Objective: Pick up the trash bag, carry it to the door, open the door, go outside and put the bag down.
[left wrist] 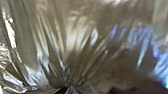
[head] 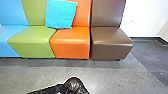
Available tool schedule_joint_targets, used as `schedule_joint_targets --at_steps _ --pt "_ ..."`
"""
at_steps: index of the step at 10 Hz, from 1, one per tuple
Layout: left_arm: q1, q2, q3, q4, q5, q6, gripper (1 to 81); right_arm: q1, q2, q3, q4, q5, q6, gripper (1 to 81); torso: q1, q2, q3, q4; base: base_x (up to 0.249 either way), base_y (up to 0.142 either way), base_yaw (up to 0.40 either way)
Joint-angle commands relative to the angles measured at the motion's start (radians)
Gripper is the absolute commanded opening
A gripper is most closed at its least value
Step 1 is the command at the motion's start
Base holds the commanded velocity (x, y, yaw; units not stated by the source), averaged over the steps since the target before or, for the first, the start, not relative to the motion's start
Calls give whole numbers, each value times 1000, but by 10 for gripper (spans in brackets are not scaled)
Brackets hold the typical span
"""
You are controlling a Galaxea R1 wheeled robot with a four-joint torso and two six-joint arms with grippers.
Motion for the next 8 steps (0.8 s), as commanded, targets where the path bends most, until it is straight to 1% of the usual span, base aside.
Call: schedule_joint_targets --at_steps 1,2,3,5,8 --pt "-82 -8 0 -3 57 -5 811 59 -65 24 21 -78 2 811 63 -51 -91 0 0 0 0" --pt "-74 -8 0 -3 57 -5 811 59 -65 22 23 -78 2 811 20 -12 -30 0 0 0 0" --pt "-67 -9 0 -3 56 -5 811 59 -65 21 23 -78 2 811 36 -15 -54 0 0 0 0" --pt "-54 -9 -21 -3 54 -5 811 59 -61 21 23 -78 2 811 47 -22 -69 0 0 0 0" --pt "-33 -8 -60 -6 54 1 811 60 -59 22 23 -78 3 811 47 -23 -67 0 0 0 0"
